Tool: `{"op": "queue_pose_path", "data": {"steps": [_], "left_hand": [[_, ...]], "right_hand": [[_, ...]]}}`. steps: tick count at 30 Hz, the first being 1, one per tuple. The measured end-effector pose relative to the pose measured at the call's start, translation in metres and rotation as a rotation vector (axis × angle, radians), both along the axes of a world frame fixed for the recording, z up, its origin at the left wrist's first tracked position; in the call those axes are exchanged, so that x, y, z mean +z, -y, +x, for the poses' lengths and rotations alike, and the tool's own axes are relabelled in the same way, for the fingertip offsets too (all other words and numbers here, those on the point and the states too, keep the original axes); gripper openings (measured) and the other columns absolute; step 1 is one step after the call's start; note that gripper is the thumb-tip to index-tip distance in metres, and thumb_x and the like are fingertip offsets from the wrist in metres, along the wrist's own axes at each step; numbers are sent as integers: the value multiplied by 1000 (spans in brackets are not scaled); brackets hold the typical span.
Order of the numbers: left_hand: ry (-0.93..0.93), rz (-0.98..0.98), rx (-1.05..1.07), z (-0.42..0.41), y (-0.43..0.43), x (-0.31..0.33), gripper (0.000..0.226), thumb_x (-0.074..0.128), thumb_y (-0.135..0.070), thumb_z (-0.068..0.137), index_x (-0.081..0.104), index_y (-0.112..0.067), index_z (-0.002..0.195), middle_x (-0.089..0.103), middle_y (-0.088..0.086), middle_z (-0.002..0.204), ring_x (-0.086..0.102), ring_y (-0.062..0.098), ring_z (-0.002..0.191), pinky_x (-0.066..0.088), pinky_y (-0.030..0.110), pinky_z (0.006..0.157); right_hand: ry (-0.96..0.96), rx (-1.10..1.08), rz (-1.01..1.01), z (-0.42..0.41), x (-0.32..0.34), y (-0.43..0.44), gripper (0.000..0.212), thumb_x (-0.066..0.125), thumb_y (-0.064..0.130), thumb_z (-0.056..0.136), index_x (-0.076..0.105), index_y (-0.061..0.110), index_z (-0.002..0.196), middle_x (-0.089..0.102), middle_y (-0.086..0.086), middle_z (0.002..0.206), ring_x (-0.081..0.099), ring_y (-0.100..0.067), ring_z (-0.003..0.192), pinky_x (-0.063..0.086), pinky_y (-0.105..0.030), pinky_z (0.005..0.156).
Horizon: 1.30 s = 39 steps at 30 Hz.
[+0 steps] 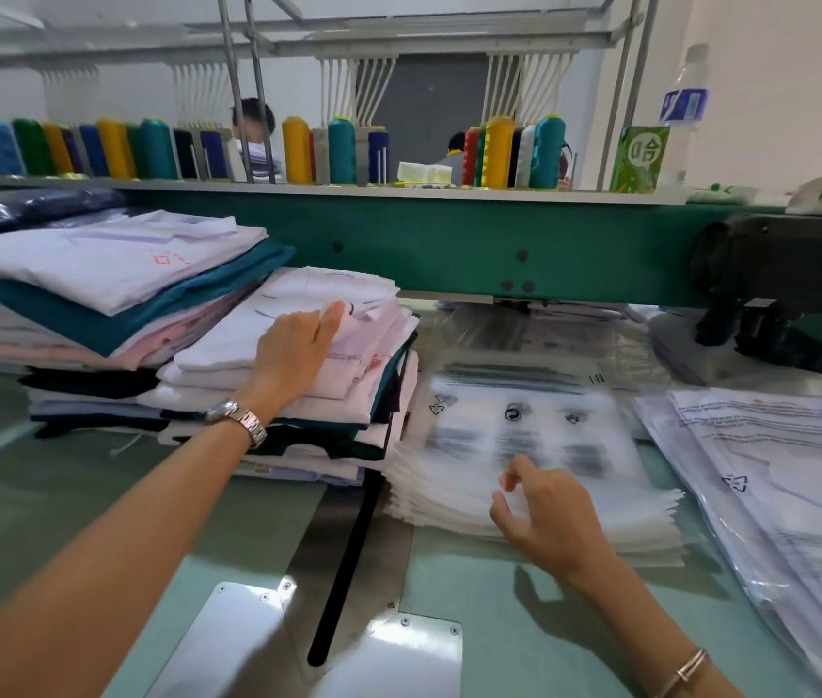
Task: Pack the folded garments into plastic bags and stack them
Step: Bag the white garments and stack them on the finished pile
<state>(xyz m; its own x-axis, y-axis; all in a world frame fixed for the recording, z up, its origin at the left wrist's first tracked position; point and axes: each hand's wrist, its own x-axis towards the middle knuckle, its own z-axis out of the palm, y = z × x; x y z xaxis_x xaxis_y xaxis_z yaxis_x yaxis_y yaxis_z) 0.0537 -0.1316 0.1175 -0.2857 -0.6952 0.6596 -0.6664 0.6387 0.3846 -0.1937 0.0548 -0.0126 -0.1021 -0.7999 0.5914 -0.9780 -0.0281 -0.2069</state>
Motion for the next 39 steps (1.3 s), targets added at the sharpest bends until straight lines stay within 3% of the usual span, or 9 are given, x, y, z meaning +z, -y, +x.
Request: {"op": "queue_pose_path", "data": {"steps": [7, 10, 15, 21, 25, 30, 34, 37, 39], "left_hand": [[-151, -158, -6, -18, -45, 24, 60, 31, -39, 106, 27, -18, 50, 24, -7, 42, 24, 9, 36, 19, 21, 41], [-64, -167, 20, -27, -75, 15, 61, 24, -42, 105, 35, -15, 52, 29, -5, 42, 35, 16, 36, 29, 27, 39], [-47, -383, -37, -45, -129, -14, 40, 47, -28, 102, 62, -16, 66, 23, -18, 44, 28, 6, 32, 23, 14, 36], [70, -455, 32, -59, -166, -38, 25, 63, -33, 94, 77, -12, 93, 71, 1, 66, 65, 16, 51, 50, 22, 48], [119, -443, -21, -60, -179, -47, 47, 40, -41, 97, 77, -13, 104, 77, 0, 90, 73, 13, 76, 57, 26, 68], [382, -192, 94, -33, -169, -41, 88, -7, -64, 93, 46, -16, 145, 52, 2, 144, 41, 26, 139, 23, 49, 117], [218, 174, 378, 11, -130, -31, 91, 3, -71, 91, 12, -6, 153, 31, 12, 155, 36, 31, 138, 30, 49, 109], [-129, 530, 212, 38, -99, -33, 82, 41, -64, 93, 30, 2, 140, 39, 17, 142, 51, 35, 118, 42, 40, 88], [-315, 648, 79, 46, -87, -34, 54, 62, -46, 90, 53, -5, 125, 58, 7, 120, 60, 26, 103, 46, 32, 75]], "right_hand": [[283, 82, -123, 13, 12, -1, 27, 45, 41, 89, 60, 18, 88, 64, 9, 98, 60, -11, 95, 41, -30, 82], [524, 149, -149, 27, 25, 3, 29, 40, 44, 92, 61, 23, 96, 68, 14, 95, 62, -4, 86, 45, -29, 74], [1324, 357, 19, 51, 65, 22, 44, 33, 48, 99, 48, 17, 126, 73, -3, 106, 71, -21, 92, 51, -37, 81], [1891, 506, 325, 57, 114, 37, 42, 48, 36, 92, 60, 3, 114, 60, -18, 98, 59, -28, 82, 51, -35, 74], [1852, 374, 440, 57, 117, 37, 25, 61, 10, 87, 48, 3, 108, 55, -13, 80, 59, -24, 65, 54, -32, 60], [1523, 243, 318, 56, 103, 34, 85, 57, -12, 84, 14, 16, 152, 63, -16, 100, 61, -16, 61, 51, -25, 48], [1411, 236, 317, 49, 98, 37, 105, 64, -10, 82, -1, 32, 153, 65, -8, 85, 58, -13, 61, 51, -29, 61], [1275, 267, 312, 48, 98, 35, 92, 63, -10, 82, 22, 35, 151, 64, -2, 87, 57, -7, 54, 48, -18, 56], [1246, 298, 309, 49, 98, 34, 77, 62, -12, 82, 46, 34, 141, 61, -4, 111, 57, -8, 59, 48, -17, 58]]}}
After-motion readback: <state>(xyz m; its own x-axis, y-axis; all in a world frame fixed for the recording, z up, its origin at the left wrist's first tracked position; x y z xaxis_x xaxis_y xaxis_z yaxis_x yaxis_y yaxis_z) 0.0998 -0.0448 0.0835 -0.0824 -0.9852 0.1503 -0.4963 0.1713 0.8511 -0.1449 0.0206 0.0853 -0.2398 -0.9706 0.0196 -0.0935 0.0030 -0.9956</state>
